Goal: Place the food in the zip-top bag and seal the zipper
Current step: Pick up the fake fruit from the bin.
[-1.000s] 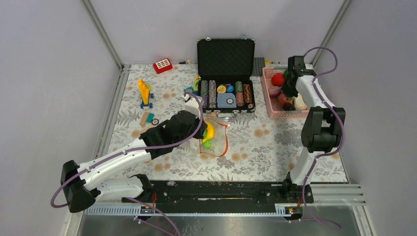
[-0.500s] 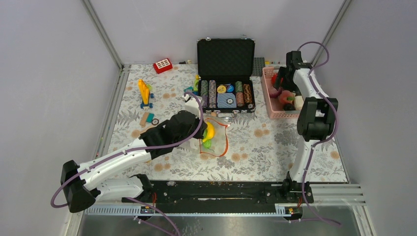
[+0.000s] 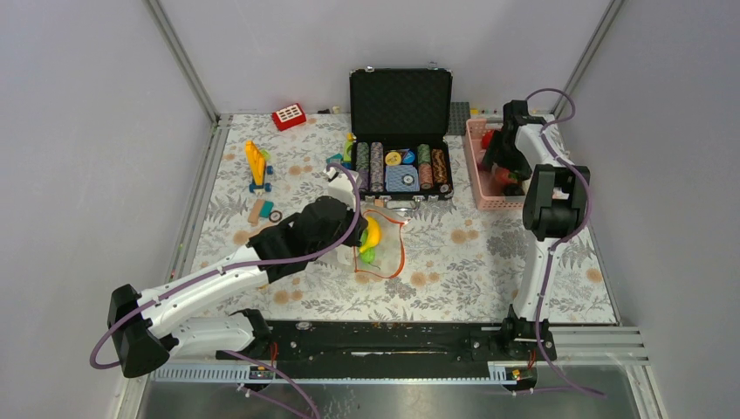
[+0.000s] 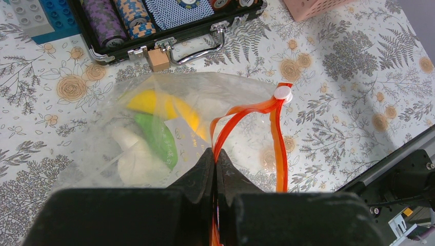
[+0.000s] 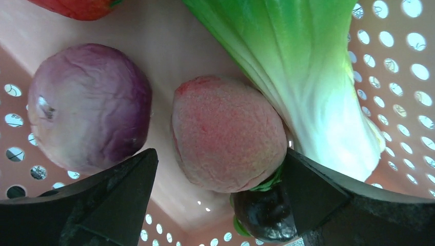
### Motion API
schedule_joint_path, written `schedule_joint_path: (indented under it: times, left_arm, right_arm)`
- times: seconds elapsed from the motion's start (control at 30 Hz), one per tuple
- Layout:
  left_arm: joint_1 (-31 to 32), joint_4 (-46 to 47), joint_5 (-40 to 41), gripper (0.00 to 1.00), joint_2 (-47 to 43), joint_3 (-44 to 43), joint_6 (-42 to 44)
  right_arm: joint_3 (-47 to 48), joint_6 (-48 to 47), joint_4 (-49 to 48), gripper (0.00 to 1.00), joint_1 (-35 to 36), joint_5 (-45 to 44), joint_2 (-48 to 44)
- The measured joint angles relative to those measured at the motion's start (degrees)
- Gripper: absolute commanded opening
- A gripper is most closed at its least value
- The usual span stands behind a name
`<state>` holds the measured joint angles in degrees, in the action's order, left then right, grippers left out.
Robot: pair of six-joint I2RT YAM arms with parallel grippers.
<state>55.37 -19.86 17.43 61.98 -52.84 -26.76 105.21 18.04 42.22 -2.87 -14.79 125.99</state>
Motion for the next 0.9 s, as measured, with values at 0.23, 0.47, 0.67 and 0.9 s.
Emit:
schedule_joint_path:
  times: [0.23, 0.47, 0.67, 0.9]
  left_arm:
    - [0.0, 0.02, 0.0, 0.0, 0.02, 0.0, 0.0]
    - [0.0, 0.02, 0.0, 0.0, 0.02, 0.0, 0.0]
    - [0.0, 0.02, -0.02, 0.0, 0.02, 0.0, 0.0]
    - [0.0, 0.04, -0.02, 0.0, 0.15, 0.0, 0.0]
  right_arm:
    - [0.0, 0.46, -0.76, 0.92, -0.46, 2.05, 0.72]
    - [0.0, 0.85, -1.77, 0.9, -0.5, 1.86, 0.72]
    - [0.0, 0.87, -2.84, 0.84, -0.5, 1.79, 0.72]
    - [-1.27, 0.55, -6.14, 0.66, -0.5, 1.79, 0.63]
